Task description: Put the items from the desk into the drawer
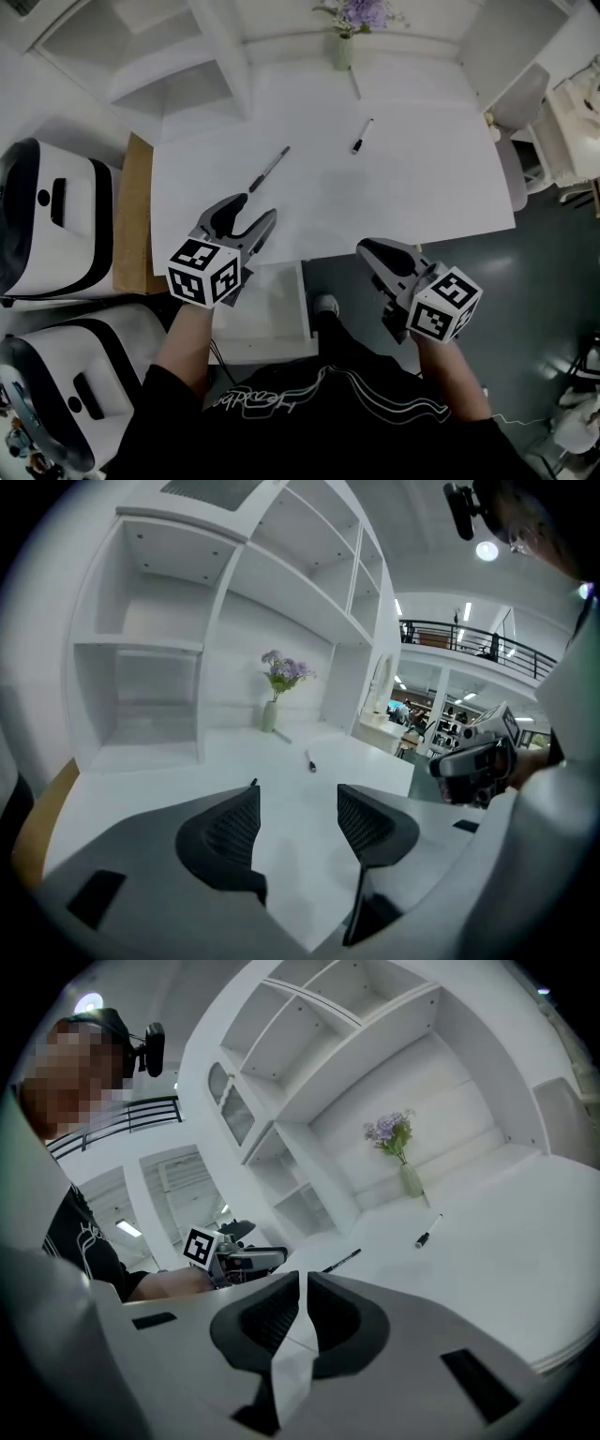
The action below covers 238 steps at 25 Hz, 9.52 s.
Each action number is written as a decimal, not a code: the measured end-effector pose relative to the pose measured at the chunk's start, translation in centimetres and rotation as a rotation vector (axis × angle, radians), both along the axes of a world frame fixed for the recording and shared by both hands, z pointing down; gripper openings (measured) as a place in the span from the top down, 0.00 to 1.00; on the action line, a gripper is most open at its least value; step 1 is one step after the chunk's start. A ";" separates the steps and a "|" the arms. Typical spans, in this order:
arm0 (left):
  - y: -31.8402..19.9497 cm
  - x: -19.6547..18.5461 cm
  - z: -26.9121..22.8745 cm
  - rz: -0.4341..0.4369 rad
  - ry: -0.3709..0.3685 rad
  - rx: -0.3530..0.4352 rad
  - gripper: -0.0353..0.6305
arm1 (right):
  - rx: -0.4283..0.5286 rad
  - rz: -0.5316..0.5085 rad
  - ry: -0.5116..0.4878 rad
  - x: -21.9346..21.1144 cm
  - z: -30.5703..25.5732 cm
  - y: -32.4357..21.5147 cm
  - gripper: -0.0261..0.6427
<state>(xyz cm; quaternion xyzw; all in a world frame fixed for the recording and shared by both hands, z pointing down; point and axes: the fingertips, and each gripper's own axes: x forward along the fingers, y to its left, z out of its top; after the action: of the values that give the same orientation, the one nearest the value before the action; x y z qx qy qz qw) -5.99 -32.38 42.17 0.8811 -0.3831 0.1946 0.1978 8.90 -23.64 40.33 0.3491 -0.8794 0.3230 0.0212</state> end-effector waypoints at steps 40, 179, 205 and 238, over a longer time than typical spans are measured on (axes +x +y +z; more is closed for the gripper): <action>-8.6 -2.3 12.7 -0.057 -0.352 -0.201 0.84 | -0.134 0.076 -0.040 1.5 4.3 -0.4 0.88; -15.7 24.3 13.2 -0.017 -0.400 -0.106 0.66 | -0.057 0.059 -0.055 25.4 5.2 -5.4 0.88; -6.0 22.7 1.8 0.058 -0.040 -0.111 0.84 | -0.040 0.108 -0.081 19.8 2.0 0.7 0.88; 23.9 -6.0 12.0 0.391 -0.328 -0.147 0.84 | -0.109 -0.038 -0.030 -8.2 4.2 14.8 0.88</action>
<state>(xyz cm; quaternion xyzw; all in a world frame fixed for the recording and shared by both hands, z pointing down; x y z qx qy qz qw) -12.04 -8.48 54.17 0.8783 -0.2171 0.3967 0.1553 0.69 -8.81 44.56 0.3259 -0.8672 0.3750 0.0333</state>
